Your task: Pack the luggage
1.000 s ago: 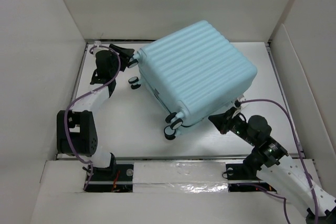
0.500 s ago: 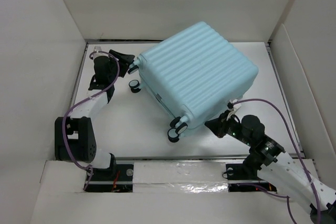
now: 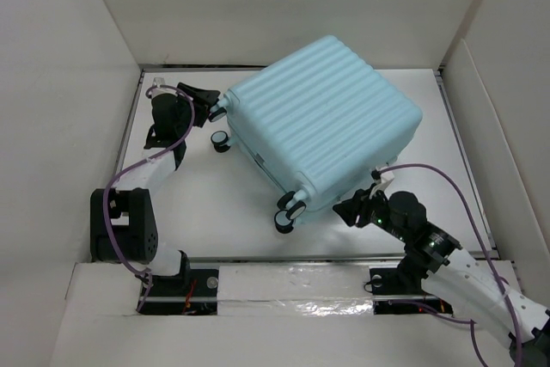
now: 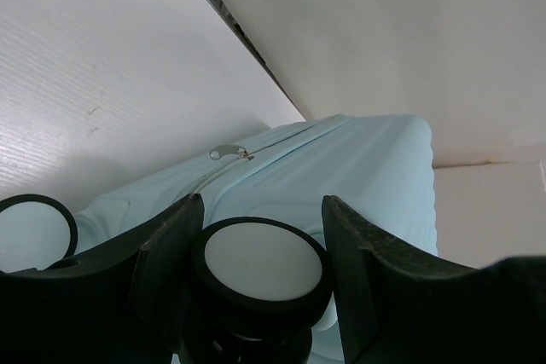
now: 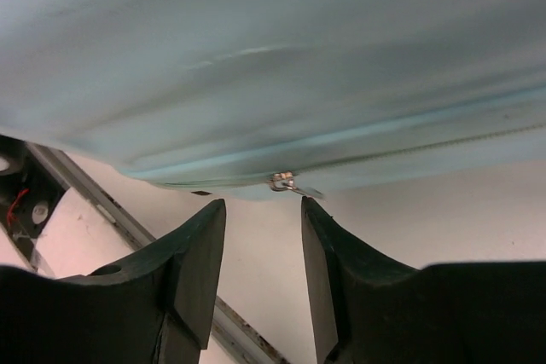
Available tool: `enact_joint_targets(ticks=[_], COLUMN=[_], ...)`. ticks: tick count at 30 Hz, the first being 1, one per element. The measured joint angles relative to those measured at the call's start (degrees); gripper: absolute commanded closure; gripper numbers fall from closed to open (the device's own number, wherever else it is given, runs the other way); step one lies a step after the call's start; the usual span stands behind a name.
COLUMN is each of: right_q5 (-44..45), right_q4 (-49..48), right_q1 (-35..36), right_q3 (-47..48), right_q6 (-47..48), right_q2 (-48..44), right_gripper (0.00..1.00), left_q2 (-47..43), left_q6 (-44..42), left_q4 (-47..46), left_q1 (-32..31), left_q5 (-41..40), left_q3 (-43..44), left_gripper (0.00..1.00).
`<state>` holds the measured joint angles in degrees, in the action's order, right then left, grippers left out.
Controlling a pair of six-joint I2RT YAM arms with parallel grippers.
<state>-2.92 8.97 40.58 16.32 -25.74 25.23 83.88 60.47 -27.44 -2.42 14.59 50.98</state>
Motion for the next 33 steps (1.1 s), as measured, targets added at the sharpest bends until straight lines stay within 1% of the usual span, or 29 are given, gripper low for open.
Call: enact_joint_targets(ticks=[2, 6, 8, 11, 12, 13, 14, 15, 16, 17, 18, 21, 22, 23, 25, 26, 27, 29, 30, 31, 32, 33], right_q5=[1.05, 3.02, 3.61, 4.13, 4.2, 4.22, 4.22, 4.22, 4.22, 4.2, 4.13, 3.72, 3.45, 3.15, 2.49, 2.23, 1.99, 1.46, 1.42, 1.42, 1.42, 1.4], right_q4=[0.09, -0.7, -1.36, -5.31, -6.78, -7.72, -8.59, -9.14, -9.53, -9.97, -10.32, -10.82, -10.95, -11.1, -11.34, -11.56, -11.74, -12.15, -12.44, -12.5, -12.5, -12.52], right_q1=[0.0, 0.0, 0.0, 0.0, 0.0, 0.0, 0.0, 0.0, 0.0, 0.0, 0.0, 0.35, 0.42, 0.42, 0.44, 0.44, 0.44, 0.55, 0.59, 0.61, 0.66, 0.68], right_q3=[-0.48, -0.5, -0.52, -1.42, -2.01, -2.49, -2.93, -3.15, -3.21, -3.21, -3.21, -3.21, -3.21, -3.21, -3.21, -3.21, -3.21, -3.21, -3.26, -3.32, -3.41, -3.5], right_q6=[-0.52, -0.66, -0.26, 0.9, 1.2, 1.7, 2.23, 2.75, 3.23, 3.82, 4.35, 5.49, 5.79, 6.08, 6.47, 6.51, 6.6, 6.71, 6.71, 6.73, 6.69, 6.71], right_q2=[0.57, 3.23, 4.85, 7.06, 7.67, 8.24, 8.7, 9.05, 9.22, 9.27, 9.22, 9.01, 8.87, 8.79, 8.79, 8.87, 8.98, 9.16, 9.27, 9.31, 9.29, 9.29], right_gripper=[0.52, 0.51, 0.48, 0.47, 0.47, 0.48, 0.48, 0.48, 0.48, 0.53, 0.55, 0.63, 0.64, 0.67, 0.7, 0.75, 0.77, 0.82, 0.86, 0.89, 0.91, 0.95], left_q2=[0.0, 0.0, 0.0, 0.0, 0.0, 0.0, 0.0, 0.0, 0.0, 0.0, 0.0, -0.35, -0.83, -1.57, -3.82, -5.44, -7.28, -11.67, -14.36, -17.25, -20.24, -22.99], left_q6=[-0.04, -0.2, -0.26, -0.44, -0.52, -0.61, -0.68, -0.9, -1.07, -1.18, -1.36, -1.07, -1.05, -1.05, -1.07, -1.07, -1.07, -1.31, -1.77, -2.51, -3.32, -4.98], left_q4=[-0.17, -0.17, -0.17, -0.17, -0.17, -0.17, -0.15, -0.15, -0.15, -0.17, -0.17, -2.45, -3.39, -4.02, -4.52, -4.79, -4.96, -5.64, -5.64, -5.75, -5.62, -5.66], left_q1=[0.0, -0.02, -0.04, -0.09, -0.09, -0.09, -0.09, -0.09, -0.09, -0.09, -0.11, -0.09, -0.09, -0.09, -0.09, -0.09, -0.09, -0.66, -1.2, -2.36, -4.07, -6.69], left_q5=[-0.04, -0.28, -0.48, -0.81, -0.96, -1.09, -1.25, -1.4, -1.55, -1.7, -1.9, -3.45, -4.02, -4.66, -5.99, -6.73, -7.48, -9.14, -10.45, -11.82, -13.11, -14.58], left_q3=[0.0, 0.0, 0.0, 0.0, 0.0, 0.0, 0.0, 0.0, 0.0, -0.02, -0.02, -0.68, -1.36, -2.32, -4.72, -6.32, -8.04, -11.82, -13.88, -15.78, -17.42, -18.8], left_gripper=[1.0, 0.95, 0.93, 0.85, 0.78, 0.75, 0.7, 0.56, 0.5, 0.45, 0.37, 0.27, 0.25, 0.25, 0.24, 0.25, 0.31, 0.39, 0.48, 0.58, 0.67, 0.75])
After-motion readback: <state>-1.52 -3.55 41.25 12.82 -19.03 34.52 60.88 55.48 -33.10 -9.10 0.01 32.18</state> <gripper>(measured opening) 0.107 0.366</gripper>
